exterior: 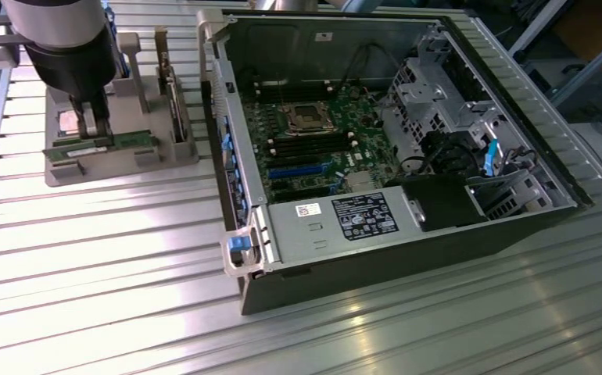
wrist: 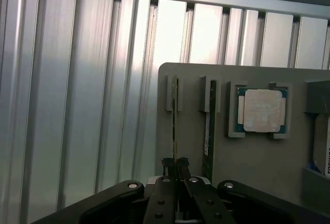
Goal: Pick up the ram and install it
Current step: 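Pick up the ram and move it above insertion slot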
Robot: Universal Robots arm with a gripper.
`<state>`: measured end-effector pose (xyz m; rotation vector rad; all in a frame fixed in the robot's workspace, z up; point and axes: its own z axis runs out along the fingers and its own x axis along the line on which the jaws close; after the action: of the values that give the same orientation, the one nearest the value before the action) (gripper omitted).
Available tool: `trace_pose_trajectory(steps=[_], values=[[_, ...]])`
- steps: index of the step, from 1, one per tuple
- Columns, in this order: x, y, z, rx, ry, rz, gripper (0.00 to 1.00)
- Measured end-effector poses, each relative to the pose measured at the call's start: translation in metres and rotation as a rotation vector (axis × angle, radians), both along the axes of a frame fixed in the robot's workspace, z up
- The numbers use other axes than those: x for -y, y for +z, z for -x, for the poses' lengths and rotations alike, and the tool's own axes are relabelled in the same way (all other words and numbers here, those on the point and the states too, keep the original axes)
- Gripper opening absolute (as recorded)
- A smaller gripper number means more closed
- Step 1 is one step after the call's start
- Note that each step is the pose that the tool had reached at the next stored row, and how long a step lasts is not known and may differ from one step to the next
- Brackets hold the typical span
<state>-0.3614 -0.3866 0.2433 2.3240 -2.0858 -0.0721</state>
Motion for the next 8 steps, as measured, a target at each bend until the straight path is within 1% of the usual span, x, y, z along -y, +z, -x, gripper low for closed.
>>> trace_pose_trajectory(steps=[8], values=[[0.0,0.0056,0.0,-0.0001,0.0,0.0,0.12]])
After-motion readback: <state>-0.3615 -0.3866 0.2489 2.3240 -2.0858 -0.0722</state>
